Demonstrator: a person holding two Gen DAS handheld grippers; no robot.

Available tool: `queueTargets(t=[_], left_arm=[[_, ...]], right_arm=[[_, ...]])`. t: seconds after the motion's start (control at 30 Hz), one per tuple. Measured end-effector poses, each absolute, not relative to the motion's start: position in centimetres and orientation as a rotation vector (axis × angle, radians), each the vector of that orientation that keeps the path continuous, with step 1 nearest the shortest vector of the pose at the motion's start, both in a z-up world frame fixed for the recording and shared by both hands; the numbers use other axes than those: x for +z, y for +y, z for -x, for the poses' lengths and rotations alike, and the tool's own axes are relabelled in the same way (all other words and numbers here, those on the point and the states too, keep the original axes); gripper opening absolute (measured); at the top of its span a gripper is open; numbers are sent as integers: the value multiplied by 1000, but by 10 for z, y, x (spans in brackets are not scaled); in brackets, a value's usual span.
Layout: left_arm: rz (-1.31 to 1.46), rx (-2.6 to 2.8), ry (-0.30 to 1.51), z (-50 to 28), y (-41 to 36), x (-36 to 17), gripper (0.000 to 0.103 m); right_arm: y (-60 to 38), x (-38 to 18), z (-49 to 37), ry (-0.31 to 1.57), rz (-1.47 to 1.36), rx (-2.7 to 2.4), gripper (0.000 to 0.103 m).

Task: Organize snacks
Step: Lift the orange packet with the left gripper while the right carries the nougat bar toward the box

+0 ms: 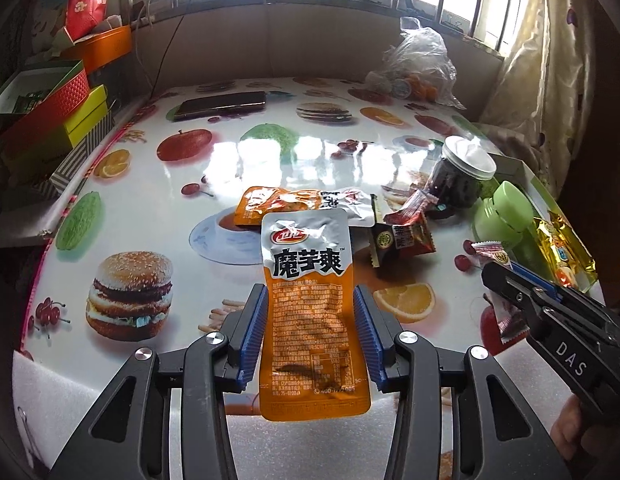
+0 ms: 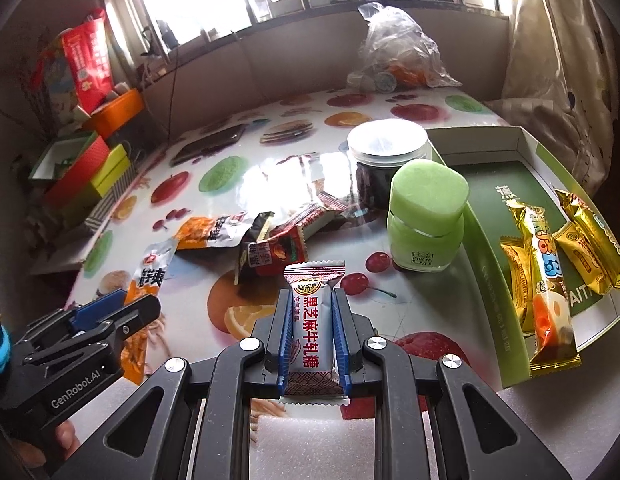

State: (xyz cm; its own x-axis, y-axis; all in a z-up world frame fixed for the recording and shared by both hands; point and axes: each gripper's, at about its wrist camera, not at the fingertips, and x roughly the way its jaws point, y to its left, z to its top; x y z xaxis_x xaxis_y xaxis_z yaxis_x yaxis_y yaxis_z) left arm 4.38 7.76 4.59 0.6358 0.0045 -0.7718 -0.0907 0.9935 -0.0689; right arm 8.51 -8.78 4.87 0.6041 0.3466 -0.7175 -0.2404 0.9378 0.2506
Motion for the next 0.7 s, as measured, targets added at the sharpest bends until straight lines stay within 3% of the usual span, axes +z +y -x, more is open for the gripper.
queueTargets(t=[0.7], left_arm=[[94,-99,815,-54,27,83,45]], right_arm=[[-136,85,-78,766,-188,286,18]])
